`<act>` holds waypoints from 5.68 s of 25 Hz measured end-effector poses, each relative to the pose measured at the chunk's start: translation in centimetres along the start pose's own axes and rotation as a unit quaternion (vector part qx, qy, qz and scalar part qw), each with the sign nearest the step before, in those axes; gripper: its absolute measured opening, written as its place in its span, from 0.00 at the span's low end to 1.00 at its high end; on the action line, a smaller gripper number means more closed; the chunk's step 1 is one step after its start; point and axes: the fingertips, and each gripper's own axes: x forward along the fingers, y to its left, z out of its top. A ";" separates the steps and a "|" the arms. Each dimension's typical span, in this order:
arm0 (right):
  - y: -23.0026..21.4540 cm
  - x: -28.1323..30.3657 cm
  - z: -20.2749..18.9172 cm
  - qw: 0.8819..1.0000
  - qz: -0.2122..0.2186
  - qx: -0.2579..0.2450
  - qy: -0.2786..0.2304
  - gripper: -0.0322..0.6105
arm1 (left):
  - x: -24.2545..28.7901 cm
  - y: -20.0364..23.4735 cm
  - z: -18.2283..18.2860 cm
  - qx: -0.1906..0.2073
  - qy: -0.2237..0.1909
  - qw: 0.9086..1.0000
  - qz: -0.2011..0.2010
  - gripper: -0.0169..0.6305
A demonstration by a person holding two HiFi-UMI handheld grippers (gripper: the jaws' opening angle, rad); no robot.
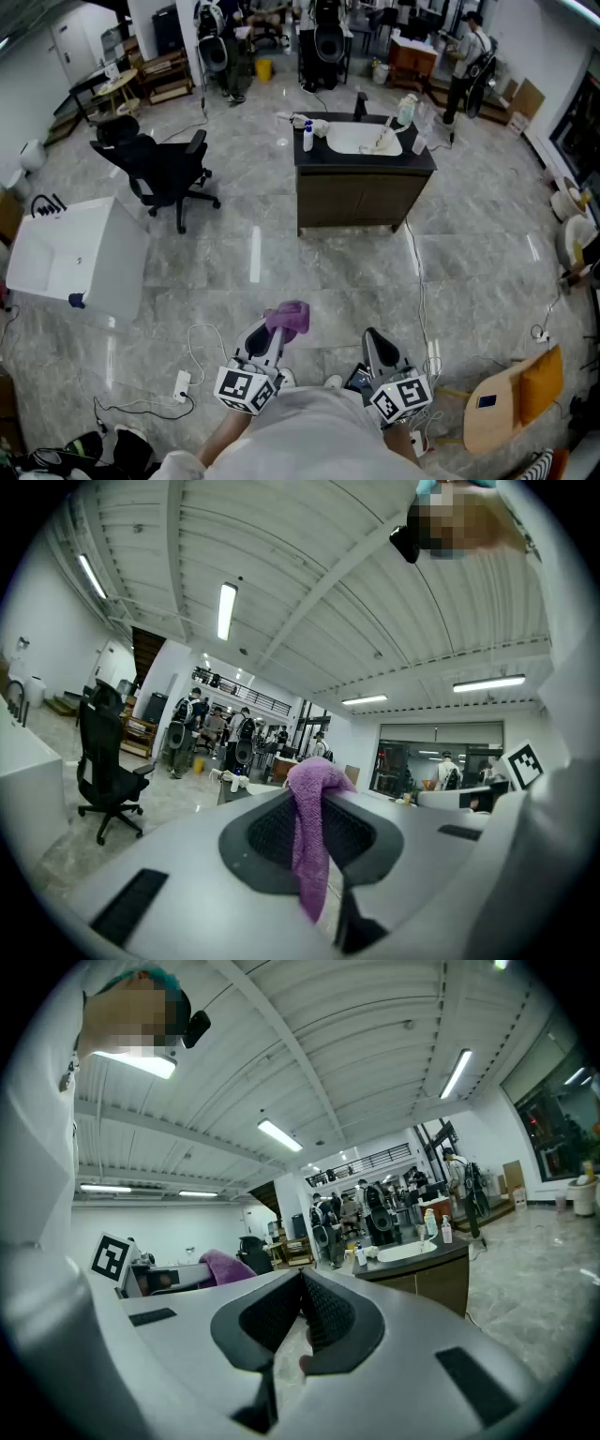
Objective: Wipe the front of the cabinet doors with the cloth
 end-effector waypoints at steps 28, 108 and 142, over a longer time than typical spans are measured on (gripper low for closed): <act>-9.0 -5.7 1.0 1.000 0.001 -0.002 -0.008 0.09 | 6.6 -11.0 -2.2 0.012 0.024 0.999 -0.041 0.10; -61.5 14.7 16.4 1.000 0.002 0.025 -0.009 0.09 | 60.9 -16.7 -1.3 -0.021 0.006 1.000 0.001 0.10; -73.8 22.7 15.9 0.997 -0.027 0.024 0.069 0.09 | 74.6 -8.2 -4.9 -0.031 0.065 0.997 -0.027 0.10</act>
